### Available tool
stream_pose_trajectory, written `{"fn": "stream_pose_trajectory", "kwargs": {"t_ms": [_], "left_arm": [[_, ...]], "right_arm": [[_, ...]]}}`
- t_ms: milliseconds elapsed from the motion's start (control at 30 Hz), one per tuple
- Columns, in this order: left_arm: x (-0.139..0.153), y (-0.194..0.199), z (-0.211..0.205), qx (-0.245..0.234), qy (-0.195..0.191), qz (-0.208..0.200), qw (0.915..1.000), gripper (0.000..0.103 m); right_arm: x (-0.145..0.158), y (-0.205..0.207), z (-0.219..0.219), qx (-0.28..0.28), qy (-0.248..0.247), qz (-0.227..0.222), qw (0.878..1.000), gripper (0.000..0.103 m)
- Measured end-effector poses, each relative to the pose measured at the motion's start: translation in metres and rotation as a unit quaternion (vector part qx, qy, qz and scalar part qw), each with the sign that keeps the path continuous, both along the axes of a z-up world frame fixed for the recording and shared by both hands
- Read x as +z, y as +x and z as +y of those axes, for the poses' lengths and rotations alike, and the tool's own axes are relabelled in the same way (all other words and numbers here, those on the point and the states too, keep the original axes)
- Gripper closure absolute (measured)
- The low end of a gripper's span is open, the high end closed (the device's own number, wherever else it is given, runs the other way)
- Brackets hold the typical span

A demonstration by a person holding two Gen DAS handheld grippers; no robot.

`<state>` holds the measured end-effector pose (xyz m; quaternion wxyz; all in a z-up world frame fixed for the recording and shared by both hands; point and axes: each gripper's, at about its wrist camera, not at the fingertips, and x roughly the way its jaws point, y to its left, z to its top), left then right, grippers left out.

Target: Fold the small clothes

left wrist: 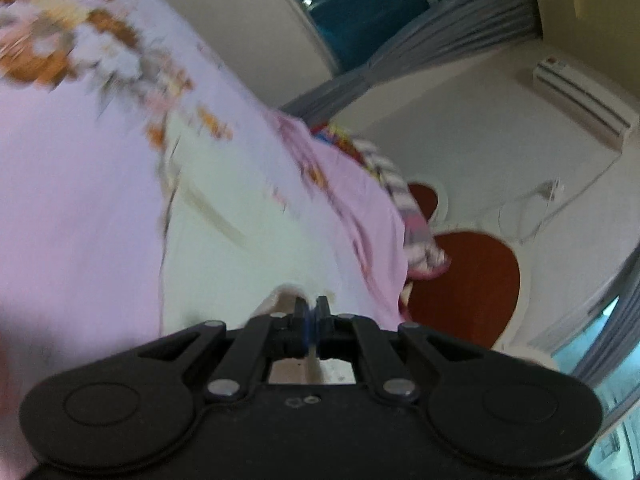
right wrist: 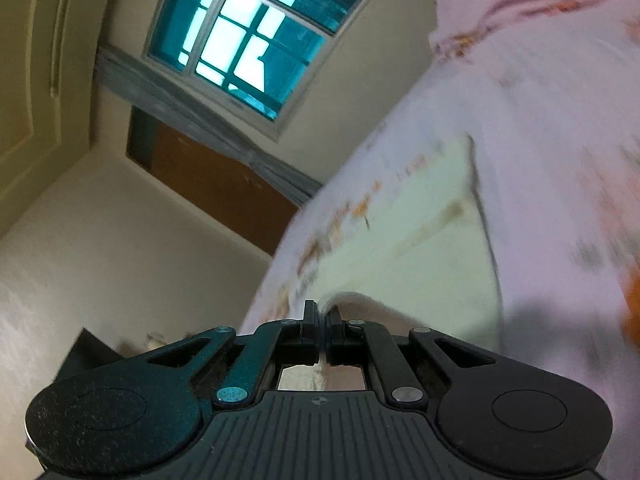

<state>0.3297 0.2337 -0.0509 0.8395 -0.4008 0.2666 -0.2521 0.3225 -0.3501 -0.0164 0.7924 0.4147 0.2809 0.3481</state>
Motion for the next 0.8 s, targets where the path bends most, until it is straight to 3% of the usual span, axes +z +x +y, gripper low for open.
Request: {"fn": "stream_pose_trajectory", "kwargs": {"t_ms": [233, 333, 433, 467, 533, 667, 733, 767, 800], "left_arm": [[-0.006, 0.115, 0.012, 0.029, 0.001, 0.009, 0.9995, 0.102], [-0.023, 0.155, 0.017, 0.047, 0.001, 0.032, 0.9984, 0.102], [-0.050, 0.193, 0.023, 0.081, 0.010, 0.083, 0.9932, 0.099], [-0.059, 0.201, 0.024, 0.094, 0.016, 0.106, 0.9898, 0.093], [-0.075, 0.207, 0.027, 0.088, -0.003, 0.126, 0.9881, 0.092], [-0.062, 0.182, 0.026, 0.066, 0.000, 0.098, 0.9930, 0.080], [-0.057, 0.171, 0.018, 0.033, -0.001, 0.092, 0.9952, 0.077], [-0.056, 0.170, 0.014, 0.022, 0.007, 0.095, 0.9952, 0.077], [-0.055, 0.169, 0.008, 0.014, 0.016, 0.098, 0.9949, 0.077]], "right_arm": [[-0.008, 0.151, 0.012, -0.020, 0.012, 0.033, 0.999, 0.100], [-0.034, 0.206, 0.016, -0.027, 0.016, 0.069, 0.997, 0.100], [-0.074, 0.256, 0.019, -0.031, 0.031, 0.144, 0.989, 0.100], [-0.088, 0.268, 0.021, -0.040, 0.021, 0.172, 0.984, 0.099], [-0.108, 0.280, 0.020, -0.041, 0.005, 0.203, 0.978, 0.098], [-0.106, 0.258, 0.006, -0.026, 0.040, 0.170, 0.984, 0.096], [-0.103, 0.248, 0.006, -0.008, 0.030, 0.164, 0.986, 0.079], [-0.103, 0.246, 0.008, 0.003, 0.028, 0.163, 0.986, 0.061], [-0.103, 0.244, 0.010, 0.009, 0.027, 0.161, 0.987, 0.057]]}}
